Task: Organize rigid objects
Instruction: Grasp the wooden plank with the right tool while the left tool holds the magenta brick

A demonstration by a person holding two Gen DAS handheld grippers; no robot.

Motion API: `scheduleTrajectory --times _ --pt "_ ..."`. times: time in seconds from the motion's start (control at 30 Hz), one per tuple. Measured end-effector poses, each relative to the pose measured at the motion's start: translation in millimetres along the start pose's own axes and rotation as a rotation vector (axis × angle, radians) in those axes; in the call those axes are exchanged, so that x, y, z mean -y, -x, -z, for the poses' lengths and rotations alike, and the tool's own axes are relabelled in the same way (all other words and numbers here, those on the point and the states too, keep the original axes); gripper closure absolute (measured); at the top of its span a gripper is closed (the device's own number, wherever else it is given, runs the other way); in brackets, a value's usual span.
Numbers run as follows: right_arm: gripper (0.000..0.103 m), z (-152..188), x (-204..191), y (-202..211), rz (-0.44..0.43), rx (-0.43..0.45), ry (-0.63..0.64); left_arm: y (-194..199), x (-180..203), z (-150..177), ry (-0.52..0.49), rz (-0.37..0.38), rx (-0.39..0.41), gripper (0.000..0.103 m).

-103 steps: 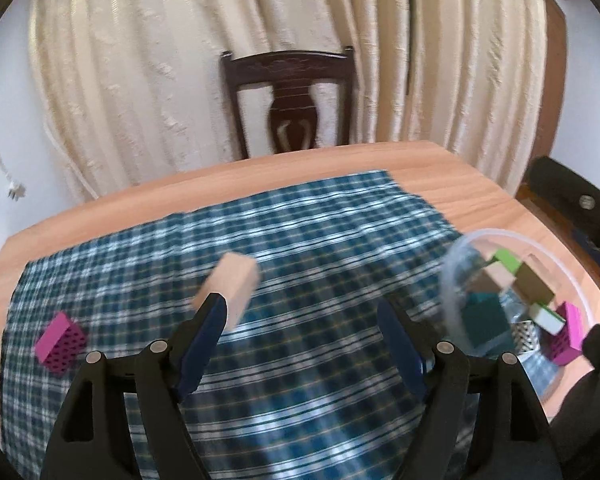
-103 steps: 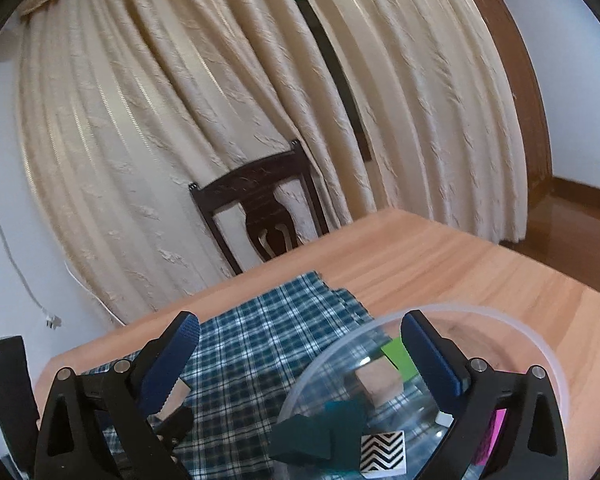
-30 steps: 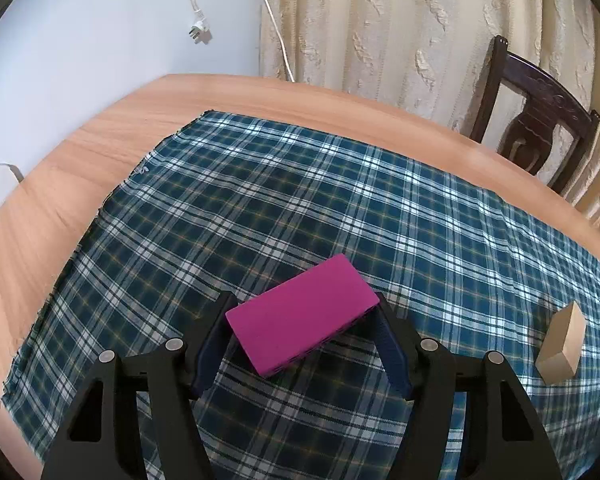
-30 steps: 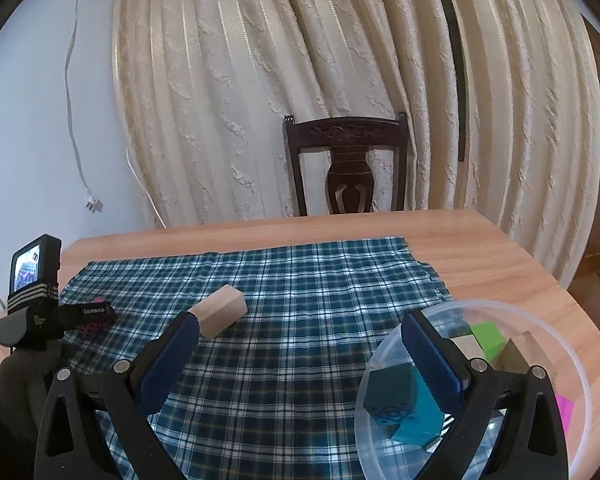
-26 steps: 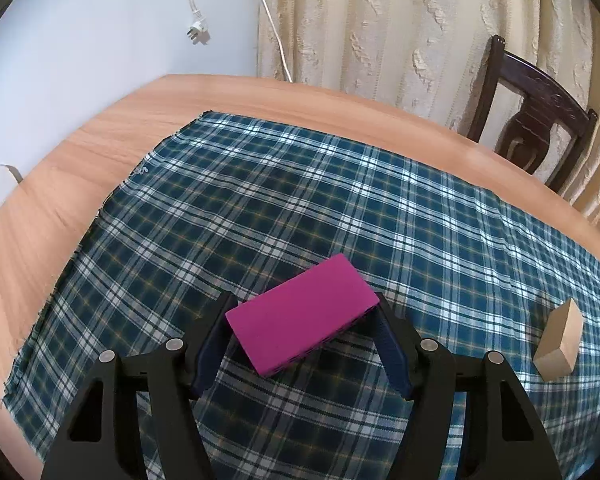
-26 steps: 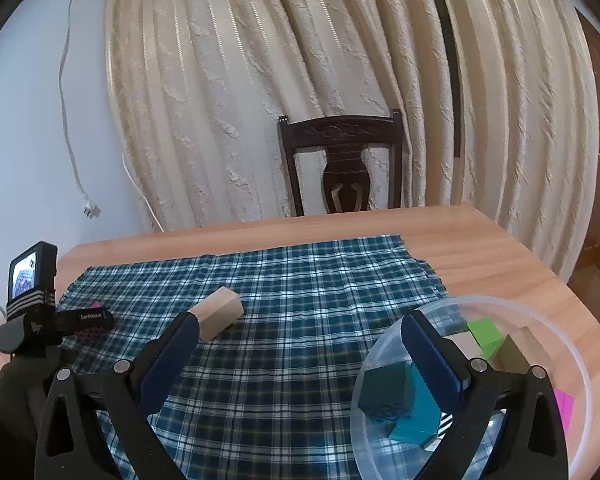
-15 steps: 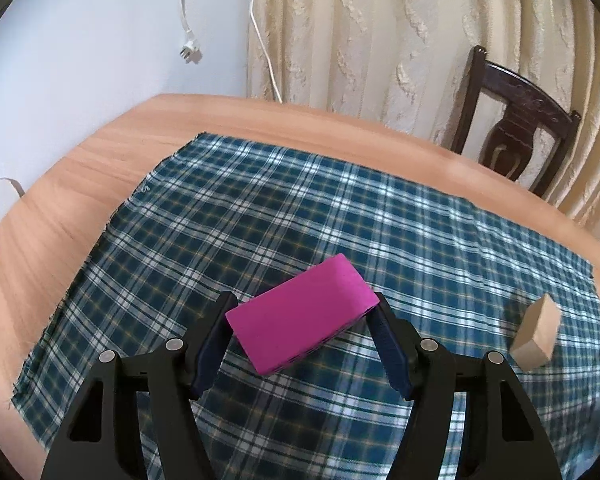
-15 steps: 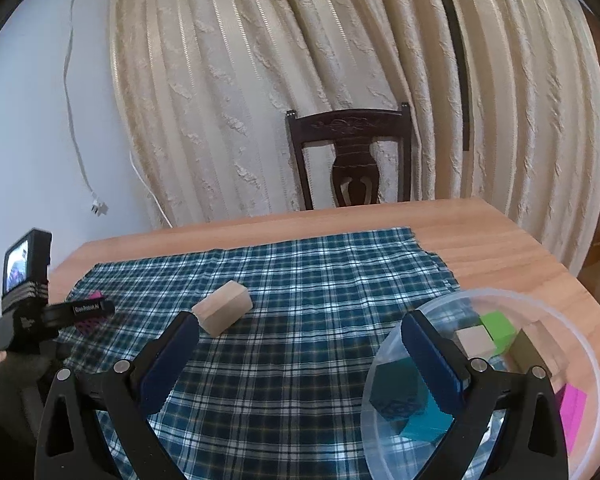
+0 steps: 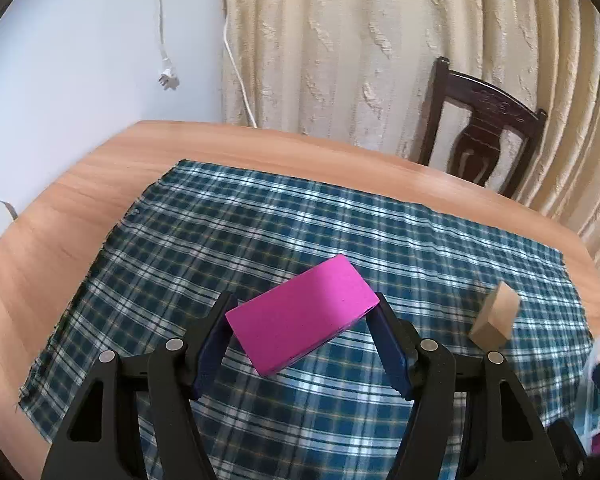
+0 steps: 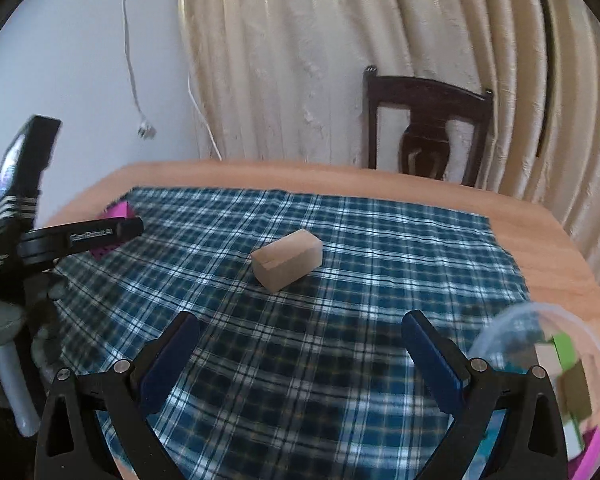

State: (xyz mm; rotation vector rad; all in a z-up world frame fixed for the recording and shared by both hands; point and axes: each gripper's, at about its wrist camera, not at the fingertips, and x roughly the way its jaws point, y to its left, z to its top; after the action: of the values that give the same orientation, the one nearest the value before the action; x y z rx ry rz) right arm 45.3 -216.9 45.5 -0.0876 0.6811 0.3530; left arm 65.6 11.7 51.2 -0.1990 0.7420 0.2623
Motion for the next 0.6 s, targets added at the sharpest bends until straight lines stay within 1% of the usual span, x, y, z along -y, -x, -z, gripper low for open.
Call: scheduleTrajectory --times 0.1,0.2,0.43,0.6 --pt "0.000 -9 3 -17 -0.017 -0.050 -0.020 3 1 0 -0.001 -0.001 0.009 0.036" --pt "0.000 -18 2 -32 -0.034 -0.082 -0.018 4 -2 -1 0.005 -0.012 0.019 0.036" --pt "0.000 -34 -3 -65 -0.012 -0.132 0.026 3 -3 -1 0.003 -0.010 0.009 0.036" --pt "0.000 -39 -4 -80 0.001 -0.153 0.052 2 -2 0 0.001 -0.007 0.000 0.036"
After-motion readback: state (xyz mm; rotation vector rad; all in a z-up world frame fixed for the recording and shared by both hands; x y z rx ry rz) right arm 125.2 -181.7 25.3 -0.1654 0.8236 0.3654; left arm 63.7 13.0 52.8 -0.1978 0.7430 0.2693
